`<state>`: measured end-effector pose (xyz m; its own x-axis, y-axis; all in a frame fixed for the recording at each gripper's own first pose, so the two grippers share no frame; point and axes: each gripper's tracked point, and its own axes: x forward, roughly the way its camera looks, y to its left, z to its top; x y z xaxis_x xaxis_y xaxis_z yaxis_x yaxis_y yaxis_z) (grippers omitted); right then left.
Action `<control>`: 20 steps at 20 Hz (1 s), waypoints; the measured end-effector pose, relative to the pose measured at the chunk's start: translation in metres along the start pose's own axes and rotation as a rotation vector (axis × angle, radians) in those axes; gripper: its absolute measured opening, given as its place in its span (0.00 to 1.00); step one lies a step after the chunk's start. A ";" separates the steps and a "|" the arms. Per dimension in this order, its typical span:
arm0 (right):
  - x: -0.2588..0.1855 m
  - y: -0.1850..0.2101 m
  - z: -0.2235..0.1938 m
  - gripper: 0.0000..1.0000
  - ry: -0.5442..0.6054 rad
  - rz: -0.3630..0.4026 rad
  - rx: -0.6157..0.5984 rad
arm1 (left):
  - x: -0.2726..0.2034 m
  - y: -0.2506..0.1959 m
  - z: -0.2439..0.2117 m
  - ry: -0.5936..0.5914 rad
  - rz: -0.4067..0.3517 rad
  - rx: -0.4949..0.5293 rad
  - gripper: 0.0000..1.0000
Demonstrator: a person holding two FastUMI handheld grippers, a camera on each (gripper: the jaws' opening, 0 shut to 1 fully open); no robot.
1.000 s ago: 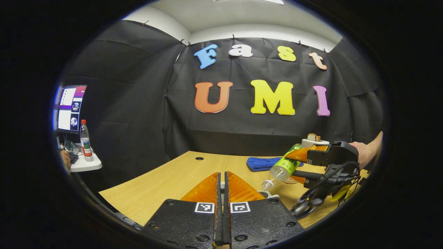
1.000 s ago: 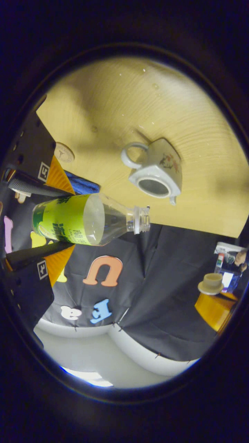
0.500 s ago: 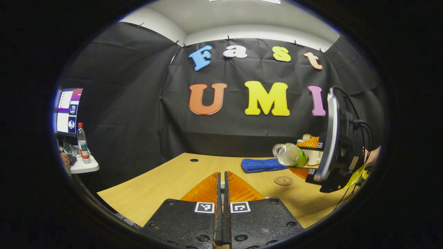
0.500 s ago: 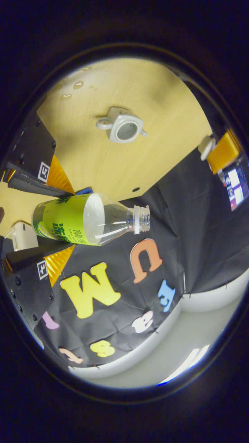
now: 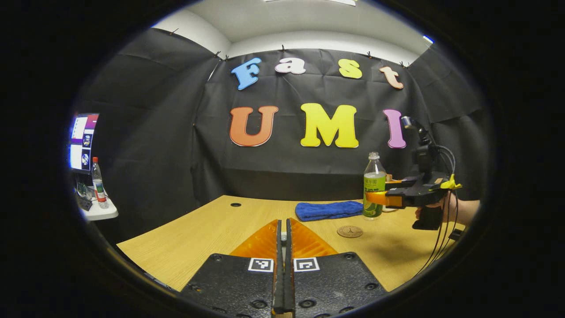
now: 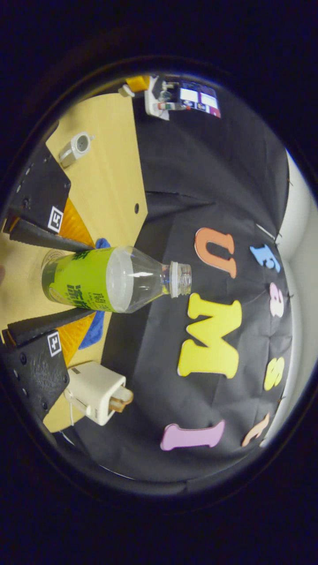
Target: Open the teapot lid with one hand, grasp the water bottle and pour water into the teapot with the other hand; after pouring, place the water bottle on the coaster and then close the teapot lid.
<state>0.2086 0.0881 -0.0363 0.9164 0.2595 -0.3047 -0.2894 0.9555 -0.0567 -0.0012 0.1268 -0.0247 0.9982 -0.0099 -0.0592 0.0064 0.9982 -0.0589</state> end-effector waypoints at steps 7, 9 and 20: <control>0.051 0.001 -0.028 0.66 -0.016 -0.003 0.137 | -0.002 0.003 0.000 0.004 0.001 0.018 0.02; 0.058 0.004 -0.036 0.67 0.005 -0.008 0.143 | -0.001 0.003 0.001 0.001 0.004 0.015 0.02; 0.075 0.009 -0.056 0.70 0.030 -0.035 0.118 | -0.002 0.001 0.002 0.003 -0.003 0.022 0.02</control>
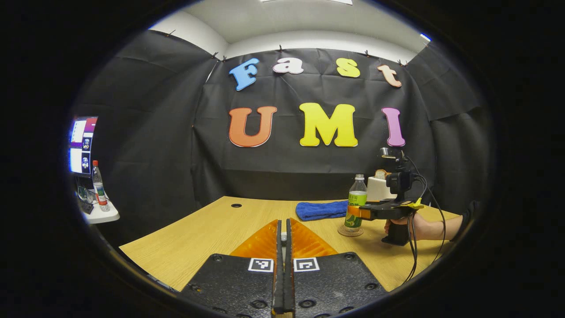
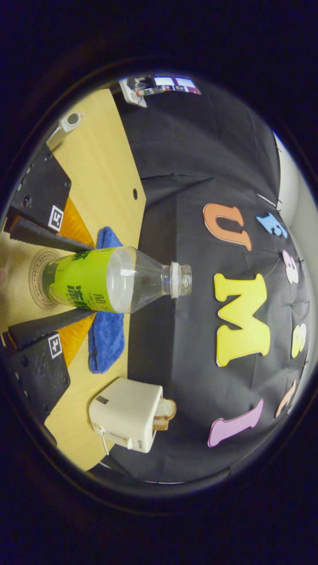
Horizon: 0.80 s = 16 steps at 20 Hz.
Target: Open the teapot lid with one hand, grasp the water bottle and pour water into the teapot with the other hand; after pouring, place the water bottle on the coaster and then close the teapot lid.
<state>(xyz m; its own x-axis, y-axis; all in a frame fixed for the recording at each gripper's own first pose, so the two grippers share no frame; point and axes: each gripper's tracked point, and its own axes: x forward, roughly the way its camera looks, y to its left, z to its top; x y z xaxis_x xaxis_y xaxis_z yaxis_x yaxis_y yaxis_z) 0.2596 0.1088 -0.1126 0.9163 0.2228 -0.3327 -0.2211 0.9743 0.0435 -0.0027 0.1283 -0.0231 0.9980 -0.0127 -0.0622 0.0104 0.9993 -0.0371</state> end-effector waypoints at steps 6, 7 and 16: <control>-0.006 -0.001 0.006 0.94 -0.012 -0.003 -0.015 | 0.000 0.002 0.000 -0.003 0.004 -0.001 0.02; -0.012 -0.003 0.009 0.98 -0.024 -0.013 -0.033 | 0.000 0.001 0.000 -0.003 0.002 -0.002 0.02; -0.127 -0.012 0.013 0.97 -0.106 -0.025 -0.050 | 0.013 -0.019 -0.014 0.001 -0.019 -0.004 0.02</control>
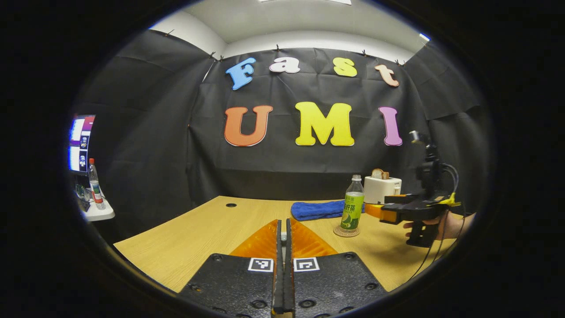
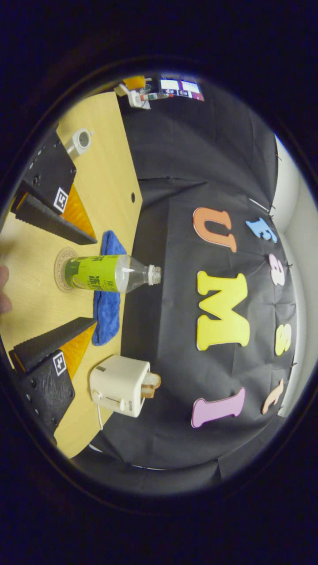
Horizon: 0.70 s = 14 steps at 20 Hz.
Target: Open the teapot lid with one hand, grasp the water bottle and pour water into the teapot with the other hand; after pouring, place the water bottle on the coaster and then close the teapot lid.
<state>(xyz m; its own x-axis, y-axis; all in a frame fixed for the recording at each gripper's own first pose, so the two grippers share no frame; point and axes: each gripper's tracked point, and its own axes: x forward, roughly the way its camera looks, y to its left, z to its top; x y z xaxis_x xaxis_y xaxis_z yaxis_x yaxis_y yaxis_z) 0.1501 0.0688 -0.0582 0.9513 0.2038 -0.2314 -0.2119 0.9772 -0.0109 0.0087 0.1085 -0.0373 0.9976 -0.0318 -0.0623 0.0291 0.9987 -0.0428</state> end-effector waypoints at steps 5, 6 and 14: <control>-0.065 -0.007 0.000 0.96 -0.068 0.009 -0.010 | 0.029 -0.010 -0.028 0.030 0.013 -0.036 0.02; -0.073 -0.012 -0.003 0.96 -0.075 -0.002 -0.015 | 0.036 -0.011 -0.034 0.041 0.017 -0.031 0.02; -0.108 -0.035 -0.016 0.99 -0.136 -0.075 -0.049 | 0.071 -0.014 -0.058 0.072 0.036 0.003 0.03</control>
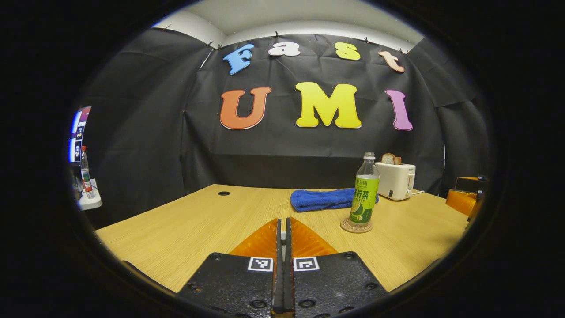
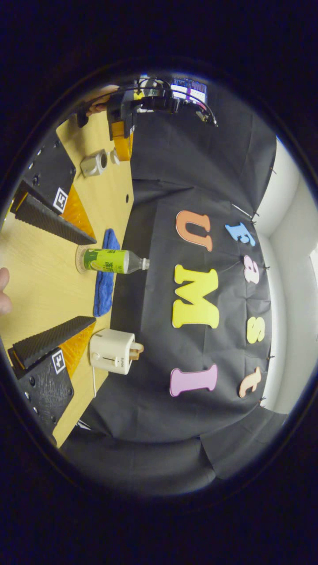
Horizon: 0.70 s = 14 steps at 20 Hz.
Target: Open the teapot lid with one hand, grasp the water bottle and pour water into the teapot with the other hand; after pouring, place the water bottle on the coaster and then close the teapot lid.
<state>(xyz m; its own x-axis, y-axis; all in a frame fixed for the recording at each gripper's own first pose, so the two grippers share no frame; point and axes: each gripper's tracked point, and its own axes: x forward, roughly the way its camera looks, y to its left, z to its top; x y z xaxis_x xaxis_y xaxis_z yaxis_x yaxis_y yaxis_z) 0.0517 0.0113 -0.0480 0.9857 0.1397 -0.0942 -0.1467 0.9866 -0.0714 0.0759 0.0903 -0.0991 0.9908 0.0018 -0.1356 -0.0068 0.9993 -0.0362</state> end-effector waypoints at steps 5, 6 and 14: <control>-0.002 -0.002 -0.004 0.99 0.005 0.000 0.008 | 0.006 -0.002 -0.014 0.019 0.014 0.019 0.03; -0.004 -0.002 -0.005 0.96 0.002 0.002 0.009 | 0.007 -0.002 -0.015 0.021 0.013 0.016 0.02; -0.007 -0.003 -0.006 0.96 -0.003 0.002 0.006 | 0.006 0.002 -0.027 0.044 0.036 0.010 0.03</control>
<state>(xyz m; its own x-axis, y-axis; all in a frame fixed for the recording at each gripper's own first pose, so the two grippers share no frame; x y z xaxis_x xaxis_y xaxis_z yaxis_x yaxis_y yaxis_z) 0.0445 0.0072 -0.0527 0.9856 0.1423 -0.0910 -0.1485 0.9867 -0.0656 0.0783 0.0914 -0.1264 0.9830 0.0365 -0.1797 -0.0408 0.9990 -0.0205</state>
